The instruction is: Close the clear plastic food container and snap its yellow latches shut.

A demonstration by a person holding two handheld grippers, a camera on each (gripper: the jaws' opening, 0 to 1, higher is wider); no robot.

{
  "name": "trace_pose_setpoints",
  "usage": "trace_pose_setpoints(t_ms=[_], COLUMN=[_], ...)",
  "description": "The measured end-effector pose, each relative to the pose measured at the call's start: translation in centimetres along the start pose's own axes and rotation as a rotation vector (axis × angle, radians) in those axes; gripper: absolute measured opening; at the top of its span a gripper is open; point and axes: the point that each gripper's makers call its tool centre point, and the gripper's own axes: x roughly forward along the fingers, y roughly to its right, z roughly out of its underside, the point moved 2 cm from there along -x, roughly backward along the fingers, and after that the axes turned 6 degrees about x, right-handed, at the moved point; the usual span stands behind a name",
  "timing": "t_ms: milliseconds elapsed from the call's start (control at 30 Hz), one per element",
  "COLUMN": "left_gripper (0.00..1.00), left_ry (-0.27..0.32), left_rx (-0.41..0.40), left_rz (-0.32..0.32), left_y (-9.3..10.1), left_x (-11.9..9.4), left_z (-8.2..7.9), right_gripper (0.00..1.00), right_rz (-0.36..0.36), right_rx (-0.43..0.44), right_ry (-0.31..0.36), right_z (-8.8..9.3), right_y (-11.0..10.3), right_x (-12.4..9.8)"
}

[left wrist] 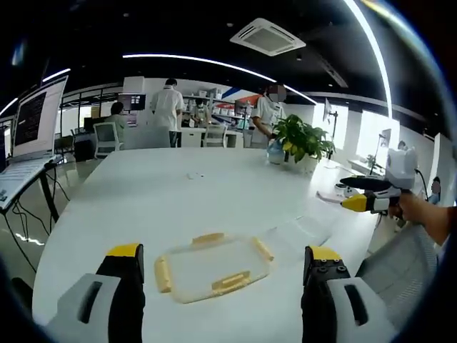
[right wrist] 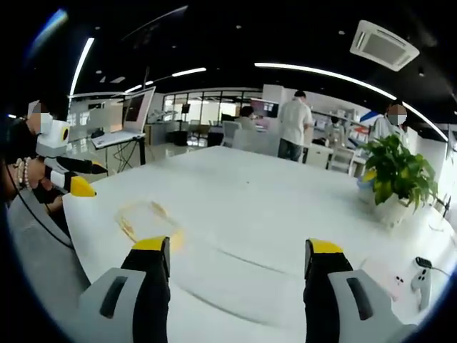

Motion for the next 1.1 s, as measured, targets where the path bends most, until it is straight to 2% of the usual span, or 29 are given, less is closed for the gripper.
trace_pose_setpoints(t_ms=[767, 833, 933, 1033, 1100], left_gripper=[0.90, 0.90, 0.90, 0.89, 0.89], left_ry=[-0.002, -0.003, 0.005, -0.009, -0.018], left_rx=[0.003, 0.004, 0.011, 0.024, 0.020], left_rz=[-0.002, -0.003, -0.010, -0.017, -0.016], left_y=[-0.2, -0.3, -0.6, -0.9, -1.1], left_x=[-0.1, -0.1, -0.3, -0.4, -0.5], left_z=[-0.1, -0.2, -0.5, -0.2, -0.1], right_gripper=[0.74, 0.74, 0.71, 0.71, 0.71], right_rz=[-0.014, -0.017, -0.022, -0.022, -0.024], right_rx=[0.016, 0.022, 0.023, 0.041, 0.031], right_ry=[-0.006, -0.001, 0.060, 0.023, 0.026], right_z=[0.0, -0.1, -1.2, -0.6, -0.7], right_y=[-0.3, -0.3, -0.4, -0.2, -0.3], right_x=[0.1, 0.0, -0.3, -0.2, -0.1])
